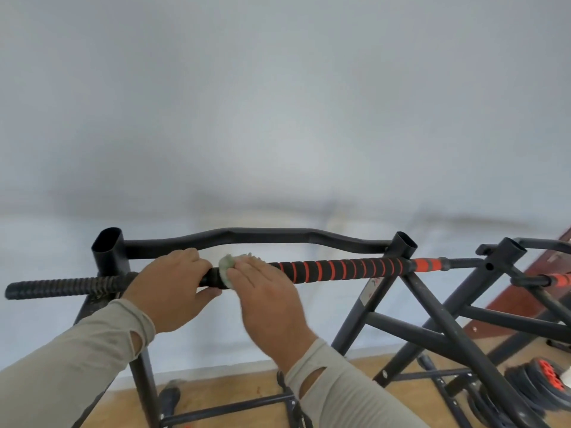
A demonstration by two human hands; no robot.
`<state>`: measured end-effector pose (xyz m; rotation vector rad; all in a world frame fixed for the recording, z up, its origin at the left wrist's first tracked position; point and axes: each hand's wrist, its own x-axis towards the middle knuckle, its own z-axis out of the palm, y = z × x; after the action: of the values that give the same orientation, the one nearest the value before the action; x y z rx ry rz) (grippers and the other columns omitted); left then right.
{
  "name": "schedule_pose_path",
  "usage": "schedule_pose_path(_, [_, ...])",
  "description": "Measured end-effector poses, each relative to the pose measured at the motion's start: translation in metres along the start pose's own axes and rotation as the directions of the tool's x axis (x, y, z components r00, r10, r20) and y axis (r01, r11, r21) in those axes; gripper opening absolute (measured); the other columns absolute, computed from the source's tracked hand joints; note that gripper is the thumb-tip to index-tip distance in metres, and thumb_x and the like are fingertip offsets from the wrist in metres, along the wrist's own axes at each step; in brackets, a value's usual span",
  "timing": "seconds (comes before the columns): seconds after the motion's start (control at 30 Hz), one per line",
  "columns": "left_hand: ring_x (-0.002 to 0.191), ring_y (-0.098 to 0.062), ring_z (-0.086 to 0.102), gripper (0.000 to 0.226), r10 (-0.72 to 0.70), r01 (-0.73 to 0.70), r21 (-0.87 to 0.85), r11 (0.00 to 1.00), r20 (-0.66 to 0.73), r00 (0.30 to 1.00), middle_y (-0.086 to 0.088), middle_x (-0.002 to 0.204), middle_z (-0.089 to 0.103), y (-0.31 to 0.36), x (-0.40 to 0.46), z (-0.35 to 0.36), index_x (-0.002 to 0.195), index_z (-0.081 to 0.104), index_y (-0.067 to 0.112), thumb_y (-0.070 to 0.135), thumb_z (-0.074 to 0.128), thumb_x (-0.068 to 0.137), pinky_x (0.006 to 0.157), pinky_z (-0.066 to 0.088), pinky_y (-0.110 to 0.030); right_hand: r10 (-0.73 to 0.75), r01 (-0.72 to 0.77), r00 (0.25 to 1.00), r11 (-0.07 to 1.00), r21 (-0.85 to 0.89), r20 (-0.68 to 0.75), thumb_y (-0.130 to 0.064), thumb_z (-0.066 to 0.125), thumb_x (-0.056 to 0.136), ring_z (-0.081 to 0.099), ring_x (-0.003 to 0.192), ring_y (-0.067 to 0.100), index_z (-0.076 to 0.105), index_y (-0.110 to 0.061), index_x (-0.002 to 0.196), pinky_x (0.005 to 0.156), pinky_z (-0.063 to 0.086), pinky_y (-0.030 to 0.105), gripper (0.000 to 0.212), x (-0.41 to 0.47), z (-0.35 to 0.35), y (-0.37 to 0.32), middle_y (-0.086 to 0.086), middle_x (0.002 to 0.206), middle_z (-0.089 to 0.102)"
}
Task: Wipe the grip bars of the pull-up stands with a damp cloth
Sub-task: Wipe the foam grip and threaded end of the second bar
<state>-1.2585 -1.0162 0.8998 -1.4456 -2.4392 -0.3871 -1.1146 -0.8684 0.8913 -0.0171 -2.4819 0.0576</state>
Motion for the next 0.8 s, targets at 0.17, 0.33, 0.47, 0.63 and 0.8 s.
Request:
schedule_pose_path(0.17, [0.078,-0.01,0.058,0.039,-0.028,0.027,0.039,0.999,0.024,0.999,0.017,0.088,0.056,0.0,-0.001,-0.004,0.102,0.047,0.035,0.063,0.064,0.082,0.062,0.04,-0.025,0.048,-0.049,0.999,0.98,-0.191,-0.01,-0.006,0.072,0.082,0.07,0.112,0.024,0.073,-0.013,0.116,0.102,0.056,0.041,0.035,-0.018,-0.029,0.05,0.004,0.119,0.075])
schedule_pose_path(0.33, [0.064,-0.005,0.052,0.027,-0.109,0.103,0.086,0.991,0.067,0.992,0.014,0.077,0.053,0.003,0.008,-0.01,0.083,0.04,0.033,0.053,0.056,0.089,0.054,0.035,-0.022,0.211,-0.22,0.976,0.932,-0.287,-0.061,0.013,0.079,0.063,0.073,0.101,0.026,0.074,-0.013,0.115,0.099,0.056,0.041,0.058,-0.046,-0.069,0.116,0.003,0.113,0.076])
schedule_pose_path(0.47, [0.057,-0.003,0.052,0.029,-0.178,0.167,0.097,0.981,0.11,0.978,0.011,0.071,0.055,0.006,0.013,-0.015,0.076,0.039,0.031,0.052,0.053,0.09,0.055,0.042,-0.023,0.54,-0.485,0.841,0.776,-0.402,0.028,0.006,0.074,0.081,0.068,0.112,0.023,0.068,-0.026,0.127,0.101,0.05,0.034,0.056,-0.067,-0.114,0.16,-0.005,0.117,0.073])
schedule_pose_path(0.63, [0.05,-0.005,0.057,0.03,-0.218,0.205,0.093,0.974,0.165,0.962,0.009,0.06,0.059,0.004,0.018,-0.016,0.076,0.046,0.03,0.057,0.055,0.084,0.053,0.047,-0.022,0.731,-0.648,0.678,0.643,-0.408,0.074,0.005,0.053,0.09,0.063,0.082,0.015,0.063,-0.032,0.099,0.072,0.053,0.027,0.039,-0.055,-0.123,0.181,-0.016,0.082,0.059])
schedule_pose_path(0.8, [0.053,-0.004,0.058,0.033,-0.172,0.155,0.099,0.983,0.204,0.964,0.011,0.06,0.06,-0.002,0.023,-0.014,0.074,0.047,0.032,0.064,0.053,0.081,0.056,0.049,-0.022,0.72,-0.722,0.689,0.674,-0.155,-0.079,-0.005,0.053,0.097,0.069,0.106,0.02,0.073,-0.017,0.111,0.097,0.056,0.034,0.027,-0.039,-0.076,0.126,-0.003,0.106,0.073])
